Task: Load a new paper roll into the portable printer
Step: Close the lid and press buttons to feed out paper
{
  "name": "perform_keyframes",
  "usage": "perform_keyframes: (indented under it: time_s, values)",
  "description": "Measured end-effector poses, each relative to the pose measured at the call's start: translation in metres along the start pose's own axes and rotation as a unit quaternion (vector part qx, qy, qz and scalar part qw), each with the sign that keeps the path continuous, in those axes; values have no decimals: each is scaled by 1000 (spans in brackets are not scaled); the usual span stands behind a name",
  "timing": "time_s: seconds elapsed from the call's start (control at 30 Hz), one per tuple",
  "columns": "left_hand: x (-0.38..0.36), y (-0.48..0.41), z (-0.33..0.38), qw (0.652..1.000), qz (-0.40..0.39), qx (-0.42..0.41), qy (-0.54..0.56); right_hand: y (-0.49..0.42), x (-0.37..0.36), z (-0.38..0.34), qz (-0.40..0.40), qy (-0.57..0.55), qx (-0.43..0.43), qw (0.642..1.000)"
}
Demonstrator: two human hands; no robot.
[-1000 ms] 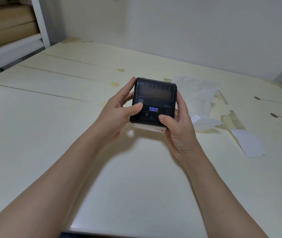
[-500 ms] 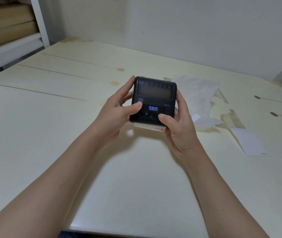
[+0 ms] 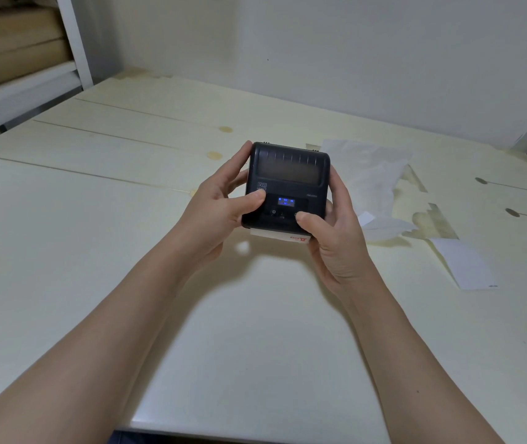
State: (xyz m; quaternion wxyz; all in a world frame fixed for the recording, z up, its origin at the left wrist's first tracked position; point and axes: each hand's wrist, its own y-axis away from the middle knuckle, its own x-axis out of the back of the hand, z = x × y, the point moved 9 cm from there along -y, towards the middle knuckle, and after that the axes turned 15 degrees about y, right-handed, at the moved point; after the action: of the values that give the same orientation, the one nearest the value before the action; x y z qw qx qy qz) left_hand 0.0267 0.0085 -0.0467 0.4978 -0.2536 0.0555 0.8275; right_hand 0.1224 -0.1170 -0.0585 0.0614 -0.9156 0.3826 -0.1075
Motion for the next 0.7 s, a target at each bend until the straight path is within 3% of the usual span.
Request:
perform_keyframes:
  time_s: [0.47, 0.7]
  values:
    - [3, -1, -2, 1000, 1, 1, 0, -1, -3, -4, -12, 7, 20, 1000]
    - [5, -2, -1, 1000, 7, 0, 2, 4, -16, -21, -43, -64, 7, 997]
